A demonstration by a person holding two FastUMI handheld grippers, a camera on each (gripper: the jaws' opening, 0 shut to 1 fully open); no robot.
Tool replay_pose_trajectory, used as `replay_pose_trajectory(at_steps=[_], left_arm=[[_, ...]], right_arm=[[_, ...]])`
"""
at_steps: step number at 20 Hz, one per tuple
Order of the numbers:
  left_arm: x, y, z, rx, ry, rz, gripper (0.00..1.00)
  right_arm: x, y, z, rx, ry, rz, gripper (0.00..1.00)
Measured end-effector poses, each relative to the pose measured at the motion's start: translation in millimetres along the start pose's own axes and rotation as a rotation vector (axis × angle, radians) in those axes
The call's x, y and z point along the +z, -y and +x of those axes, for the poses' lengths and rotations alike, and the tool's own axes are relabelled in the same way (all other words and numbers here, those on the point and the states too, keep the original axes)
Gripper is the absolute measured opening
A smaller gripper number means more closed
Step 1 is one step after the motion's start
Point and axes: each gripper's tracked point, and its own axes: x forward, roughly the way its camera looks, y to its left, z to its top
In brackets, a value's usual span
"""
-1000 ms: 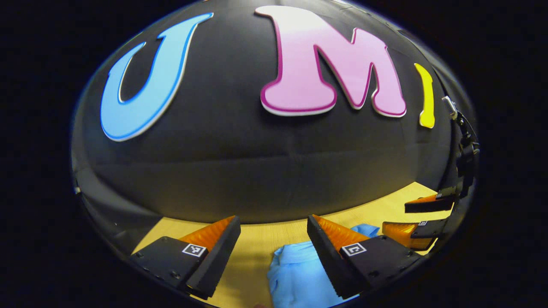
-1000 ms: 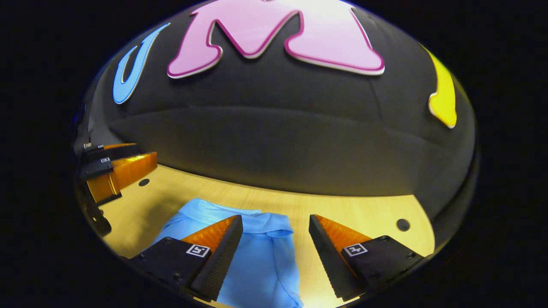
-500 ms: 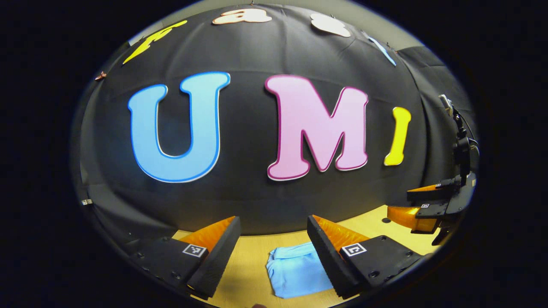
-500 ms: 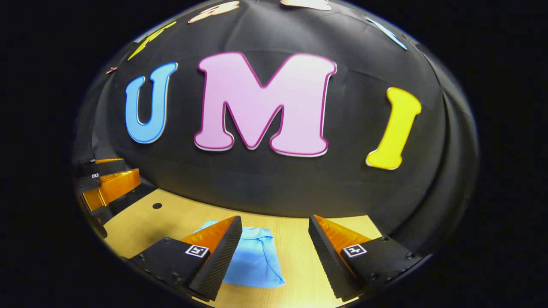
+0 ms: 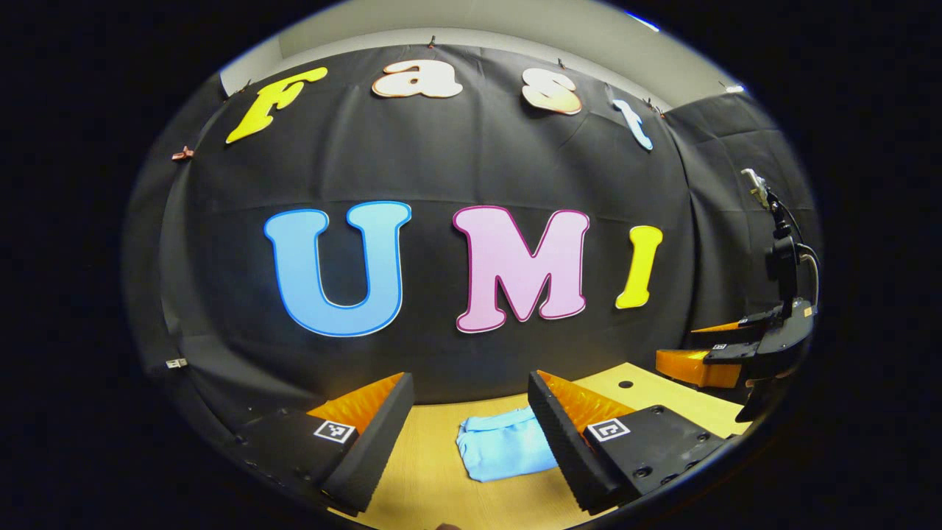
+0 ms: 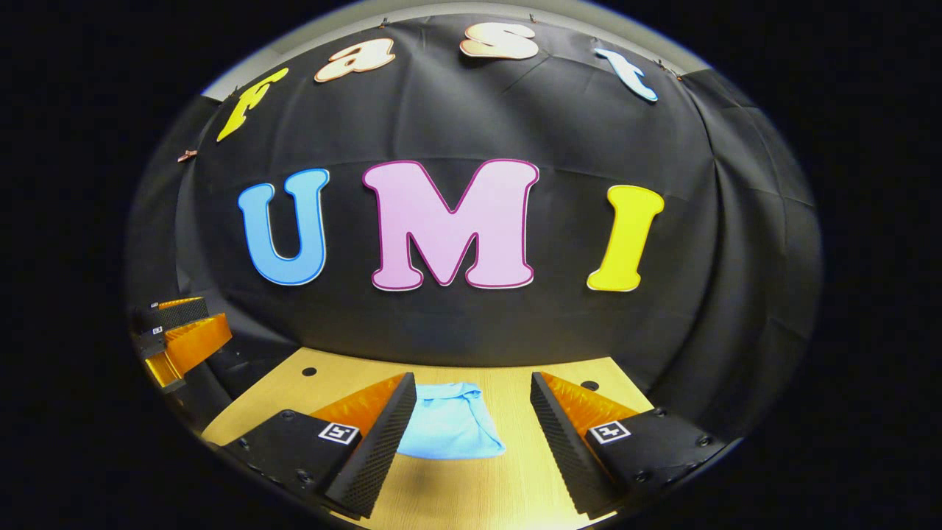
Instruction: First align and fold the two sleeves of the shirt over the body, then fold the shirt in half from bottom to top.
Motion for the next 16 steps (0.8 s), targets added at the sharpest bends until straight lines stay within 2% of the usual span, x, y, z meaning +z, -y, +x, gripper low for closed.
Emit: replay_pose_trajectory(at_steps=[4, 9, 11, 15, 16], left_arm=[[6.4, -13.4, -54.7, 0.036, 0.013, -0.003, 0.99], [7.2, -15.1, -111.5, 0.042, 0.007, -0.051, 0.99], [6.7, -4.8, -129.7, 0.007, 0.002, -0.058, 1.00], [7.3, 7.6, -163.6, -0.018, 0.011, -0.039, 0.99], [7.0, 12.3, -170.3, -0.022, 0.016, -0.047, 1.00]], right_arm=[[15.4, 0.5, -61.1, -0.004, 0.053, -0.033, 0.97], [27.2, -1.4, -112.8, -0.025, 0.096, -0.034, 0.97], [31.2, 2.8, -129.9, -0.048, 0.115, -0.058, 0.97], [23.7, -13.1, -155.9, -0.011, 0.096, -0.033, 0.94], [20.5, -17.7, -163.5, -0.004, 0.091, -0.042, 0.97]])
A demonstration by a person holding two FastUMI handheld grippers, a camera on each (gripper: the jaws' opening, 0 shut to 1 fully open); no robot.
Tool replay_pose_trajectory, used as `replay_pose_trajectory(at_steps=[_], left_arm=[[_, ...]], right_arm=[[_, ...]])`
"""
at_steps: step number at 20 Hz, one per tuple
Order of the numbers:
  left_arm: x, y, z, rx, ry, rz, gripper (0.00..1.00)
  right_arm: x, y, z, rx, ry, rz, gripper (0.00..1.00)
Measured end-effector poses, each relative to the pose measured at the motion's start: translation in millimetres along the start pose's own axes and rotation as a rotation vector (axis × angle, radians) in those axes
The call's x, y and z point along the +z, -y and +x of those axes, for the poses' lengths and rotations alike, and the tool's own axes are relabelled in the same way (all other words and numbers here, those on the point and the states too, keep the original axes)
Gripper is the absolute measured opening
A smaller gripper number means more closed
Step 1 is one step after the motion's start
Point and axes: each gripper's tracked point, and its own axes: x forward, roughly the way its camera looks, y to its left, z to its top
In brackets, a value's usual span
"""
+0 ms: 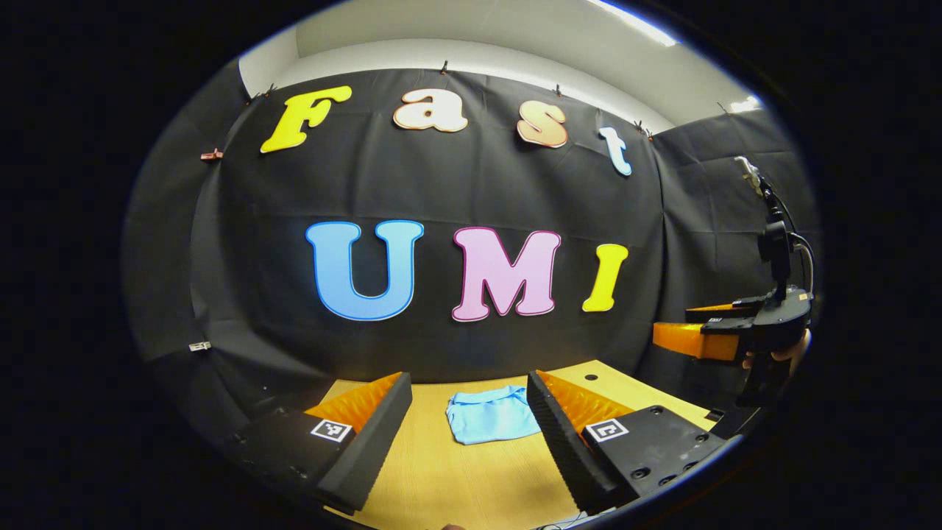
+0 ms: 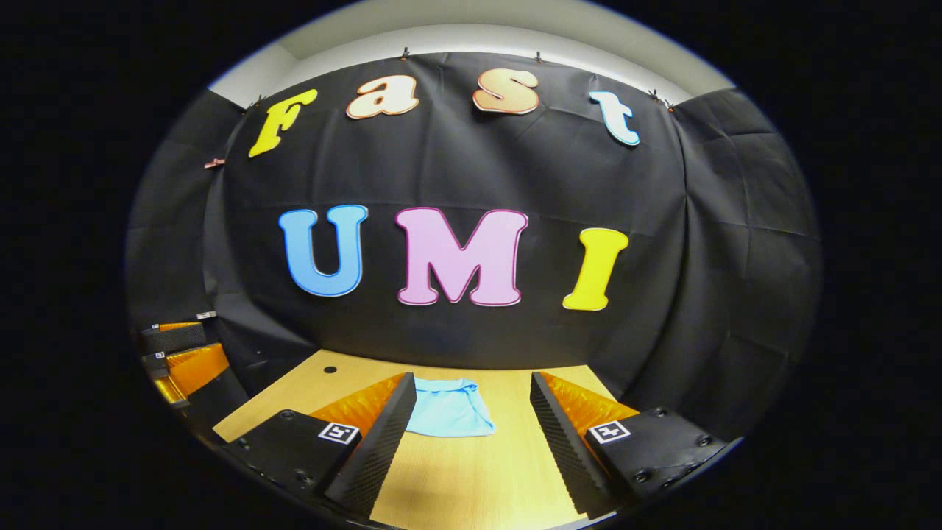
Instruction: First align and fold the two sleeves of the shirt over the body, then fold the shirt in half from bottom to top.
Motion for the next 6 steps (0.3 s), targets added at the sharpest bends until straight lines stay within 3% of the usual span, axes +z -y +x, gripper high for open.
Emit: replay_pose_trajectory(at_steps=[4, 6], left_arm=[[-8.7, 25.5, -22.4, -0.033, 0.015, -0.088, 0.99], [-9.2, 25.9, -34.8, -0.026, 0.030, -0.080, 1.00]], right_arm=[[-6.0, -21.1, -23.7, 0.047, -0.014, 0.018, 0.97], [-5.8, -27.8, -32.9, 0.066, -0.014, 0.019, 0.97]])
